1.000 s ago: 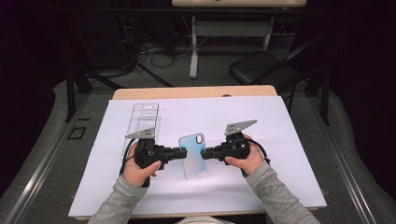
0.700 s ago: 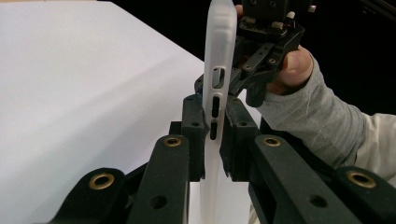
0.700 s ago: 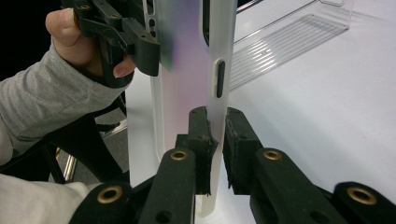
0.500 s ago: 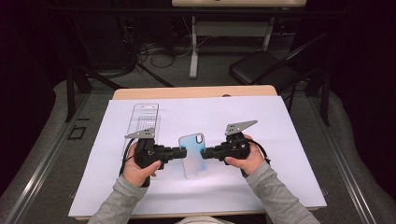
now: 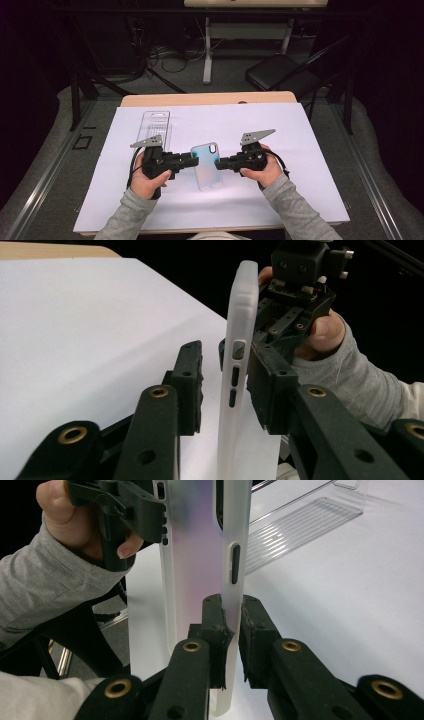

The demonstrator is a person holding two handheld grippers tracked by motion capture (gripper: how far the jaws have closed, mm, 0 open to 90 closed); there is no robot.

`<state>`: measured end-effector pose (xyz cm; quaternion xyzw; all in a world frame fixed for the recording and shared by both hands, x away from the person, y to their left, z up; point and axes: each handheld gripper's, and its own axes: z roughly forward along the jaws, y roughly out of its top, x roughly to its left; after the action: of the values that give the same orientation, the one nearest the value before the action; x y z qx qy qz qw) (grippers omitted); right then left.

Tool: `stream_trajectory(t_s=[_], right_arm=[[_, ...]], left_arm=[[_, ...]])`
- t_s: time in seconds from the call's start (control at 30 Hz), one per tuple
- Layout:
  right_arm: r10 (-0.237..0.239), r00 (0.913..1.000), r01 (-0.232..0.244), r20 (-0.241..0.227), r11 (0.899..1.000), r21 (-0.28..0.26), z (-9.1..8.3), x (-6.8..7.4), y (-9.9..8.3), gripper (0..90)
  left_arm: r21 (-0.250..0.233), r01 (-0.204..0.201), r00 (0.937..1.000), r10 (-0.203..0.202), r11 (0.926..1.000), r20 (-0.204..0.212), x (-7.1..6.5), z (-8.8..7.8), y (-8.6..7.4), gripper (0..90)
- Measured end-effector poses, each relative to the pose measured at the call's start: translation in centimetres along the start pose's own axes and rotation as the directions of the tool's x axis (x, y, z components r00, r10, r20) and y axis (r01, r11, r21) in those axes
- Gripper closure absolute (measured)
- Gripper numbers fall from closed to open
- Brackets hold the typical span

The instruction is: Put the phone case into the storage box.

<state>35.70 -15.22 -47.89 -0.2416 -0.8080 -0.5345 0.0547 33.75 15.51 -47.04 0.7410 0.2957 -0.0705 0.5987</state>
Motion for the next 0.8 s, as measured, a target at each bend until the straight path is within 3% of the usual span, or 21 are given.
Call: stream_trajectory(t_s=[0.27, 0.5, 0.8], right_arm=[[0.004, 0.9994, -0.004, 0.033, 1.000, -0.005, -0.05, -0.14, -0.05, 82.7], [0.008, 0.9979, -0.007, 0.065, 1.000, -0.015, -0.12, -0.22, -0.09, 82.8], [0.024, 0.9899, -0.019, 0.140, 0.999, -0.041, -0.05, -0.40, -0.33, 82.7]], left_arm=[[-0.009, -0.003, 0.9995, 0.002, 1.0000, -0.032, 0.02, -0.01, 0.03, 58.3], [-0.030, -0.024, 0.9962, 0.021, 0.9993, -0.085, 0.01, 0.01, 0.01, 52.2], [-0.027, -0.046, 0.9854, 0.041, 0.9986, -0.165, -0.19, 0.14, -0.04, 47.9]])
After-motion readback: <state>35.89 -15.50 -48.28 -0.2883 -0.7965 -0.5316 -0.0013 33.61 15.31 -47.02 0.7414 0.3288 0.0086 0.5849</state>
